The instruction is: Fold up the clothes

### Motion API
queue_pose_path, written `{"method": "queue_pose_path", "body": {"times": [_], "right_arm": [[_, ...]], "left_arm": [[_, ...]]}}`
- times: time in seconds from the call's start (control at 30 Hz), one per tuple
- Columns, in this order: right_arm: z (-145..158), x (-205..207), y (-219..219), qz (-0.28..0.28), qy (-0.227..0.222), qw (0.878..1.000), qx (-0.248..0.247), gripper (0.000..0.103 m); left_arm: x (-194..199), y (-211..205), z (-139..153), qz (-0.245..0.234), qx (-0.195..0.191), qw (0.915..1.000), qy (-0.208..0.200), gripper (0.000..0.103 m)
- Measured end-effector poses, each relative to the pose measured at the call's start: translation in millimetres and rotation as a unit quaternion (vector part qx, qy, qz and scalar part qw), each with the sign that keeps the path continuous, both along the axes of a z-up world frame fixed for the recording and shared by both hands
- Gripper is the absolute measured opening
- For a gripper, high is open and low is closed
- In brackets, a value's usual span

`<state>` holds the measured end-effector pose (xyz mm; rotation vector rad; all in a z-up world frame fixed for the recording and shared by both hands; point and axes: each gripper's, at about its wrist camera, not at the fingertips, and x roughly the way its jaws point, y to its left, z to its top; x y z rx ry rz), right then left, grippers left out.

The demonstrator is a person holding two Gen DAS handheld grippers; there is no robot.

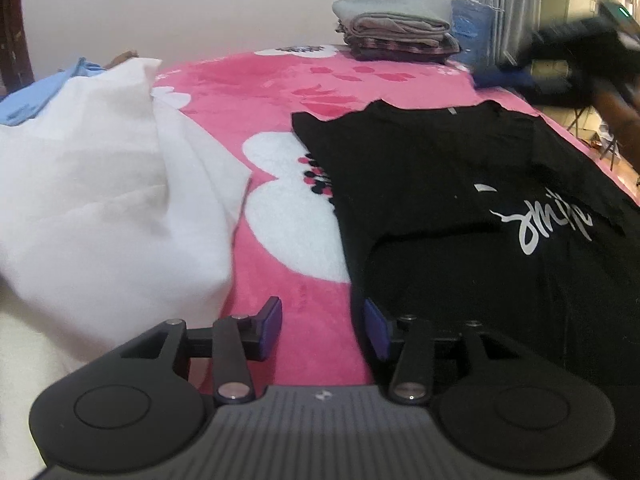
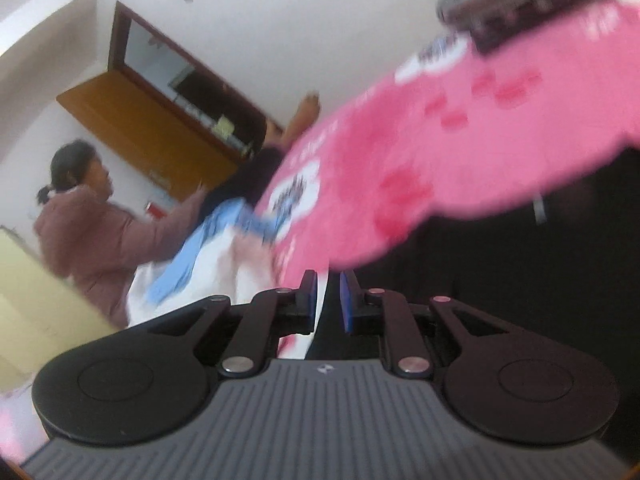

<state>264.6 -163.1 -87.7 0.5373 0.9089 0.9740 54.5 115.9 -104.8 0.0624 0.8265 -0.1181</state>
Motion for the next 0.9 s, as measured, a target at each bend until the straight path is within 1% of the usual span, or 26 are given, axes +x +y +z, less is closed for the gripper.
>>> {"method": "queue_pose_path", "body": {"times": [0.1,0.17,0.27,0.33,0.4,0.5,0.57,0.63,0.73,0.8,0.83,0.9], "right_arm": [[-7,-27,-7,0.019,0.021,0.999,-0.034,0.013],[-8,-43,-11,0.025,0.039,0.998,-0.043,0.013],[-1,-64,-19,0.032,0.053,0.997,-0.046,0.013],[8,-77,-25,0.038,0.045,0.997,-0.051,0.013],[18,-93,-32,0.046,0.038,0.996,-0.060,0.013],[25,-117,-46,0.050,0.026,0.994,-0.089,0.013],[29,-133,-56,0.052,0.019,0.992,-0.111,0.013],[26,-152,-76,0.042,0.027,0.990,-0.135,0.013],[13,-184,-109,0.020,0.043,0.984,-0.174,0.013],[2,-205,-127,0.002,0.052,0.978,-0.201,0.014],[-4,-216,-133,-0.008,0.054,0.975,-0.215,0.015],[-14,-235,-137,-0.014,0.046,0.969,-0.242,0.015]], "left_arm": [[-7,4,9,0.008,0.003,1.0000,0.002,0.048],[-16,7,17,0.013,0.001,0.9999,0.003,0.048],[-34,13,29,0.020,-0.005,0.9998,0.004,0.052],[-46,18,35,0.023,-0.012,0.9996,0.010,0.054],[-58,22,37,0.023,-0.020,0.9992,0.025,0.054],[-76,24,36,0.017,-0.037,0.9974,0.060,0.054],[-91,24,33,0.011,-0.057,0.9949,0.082,0.054],[-104,20,27,0.007,-0.074,0.9924,0.098,0.053],[-114,7,19,-0.002,-0.079,0.9905,0.112,0.051],[-116,-4,16,-0.010,-0.068,0.9904,0.120,0.051],[-118,-10,14,-0.012,-0.057,0.9907,0.123,0.051],[-123,-20,11,-0.017,-0.040,0.9909,0.127,0.051]]}}
